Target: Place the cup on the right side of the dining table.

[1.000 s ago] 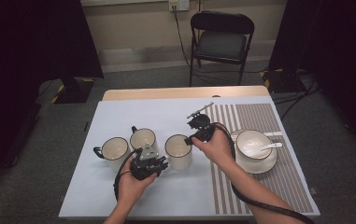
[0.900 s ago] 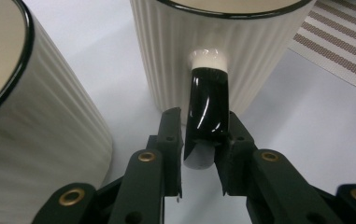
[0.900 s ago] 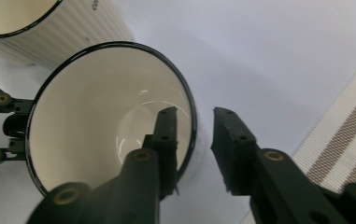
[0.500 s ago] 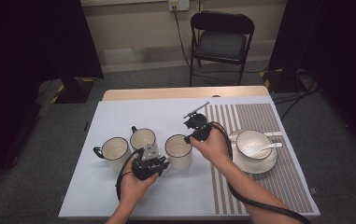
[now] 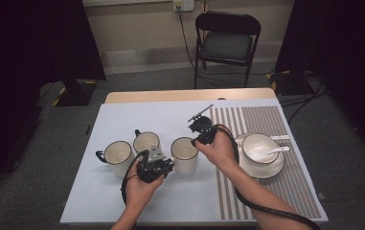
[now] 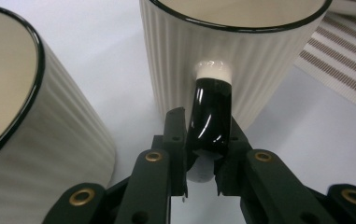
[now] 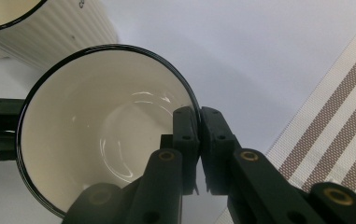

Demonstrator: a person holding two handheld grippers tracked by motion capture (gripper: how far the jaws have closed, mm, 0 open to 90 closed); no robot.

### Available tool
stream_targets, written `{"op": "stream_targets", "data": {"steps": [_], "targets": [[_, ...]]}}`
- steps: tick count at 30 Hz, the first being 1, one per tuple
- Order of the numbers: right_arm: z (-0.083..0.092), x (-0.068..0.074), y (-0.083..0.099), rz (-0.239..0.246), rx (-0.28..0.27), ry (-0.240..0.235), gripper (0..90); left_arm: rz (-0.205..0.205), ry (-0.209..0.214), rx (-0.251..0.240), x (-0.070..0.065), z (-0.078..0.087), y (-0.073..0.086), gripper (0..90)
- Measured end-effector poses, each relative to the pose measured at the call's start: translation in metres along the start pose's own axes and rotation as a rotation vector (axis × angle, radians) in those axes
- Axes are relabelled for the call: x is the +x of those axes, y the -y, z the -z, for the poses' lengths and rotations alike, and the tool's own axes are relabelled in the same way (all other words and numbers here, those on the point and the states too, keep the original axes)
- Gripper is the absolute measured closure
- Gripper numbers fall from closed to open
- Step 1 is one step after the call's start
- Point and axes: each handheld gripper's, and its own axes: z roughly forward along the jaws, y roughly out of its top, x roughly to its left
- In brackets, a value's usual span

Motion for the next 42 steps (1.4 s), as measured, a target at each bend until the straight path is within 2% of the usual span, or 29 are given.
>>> {"op": "stream_targets", "data": {"steps": [4, 9, 10, 13, 14, 17, 20, 21, 28, 32, 42], "targets": [[0.002, -0.004, 0.001, -0.005, 0.008, 0.007, 85.8, 0.016, 0.008, -0.007, -0.003, -0.002, -0.001, 77.9], [0.004, -0.005, 0.002, -0.014, 0.013, 0.017, 85.8, 0.013, 0.002, 0.003, -0.004, -0.005, -0.003, 77.9], [0.004, -0.005, 0.002, -0.015, 0.015, 0.018, 85.8, 0.032, -0.002, -0.004, -0.005, -0.006, -0.004, 77.8], [0.004, -0.005, 0.002, -0.020, 0.015, 0.026, 85.8, 0.035, -0.014, -0.006, -0.004, -0.004, -0.004, 77.3], [0.004, -0.004, 0.002, -0.023, 0.014, 0.027, 85.8, 0.049, -0.017, -0.010, -0.006, -0.003, -0.005, 75.7], [0.005, 0.002, 0.002, 0.007, 0.015, 0.050, 85.8, 0.009, -0.045, 0.020, -0.010, 0.000, -0.009, 75.8], [0.005, 0.003, 0.001, 0.015, 0.016, 0.057, 85.9, 0.012, -0.059, 0.040, -0.011, 0.001, -0.010, 76.4], [0.005, 0.003, 0.001, 0.015, 0.016, 0.057, 85.9, 0.025, -0.057, 0.033, -0.012, 0.000, -0.010, 76.4], [0.011, -0.002, -0.001, -0.008, 0.021, 0.055, 86.2, 0.012, -0.045, 0.014, -0.013, 0.001, -0.018, 76.9], [0.015, -0.006, -0.003, -0.014, 0.022, 0.072, 86.2, 0.012, -0.042, 0.015, -0.013, -0.002, -0.024, 76.8], [0.021, -0.020, -0.003, -0.078, 0.020, 0.095, 86.3, -0.007, -0.068, 0.032, -0.016, -0.014, -0.041, 76.5]]}}
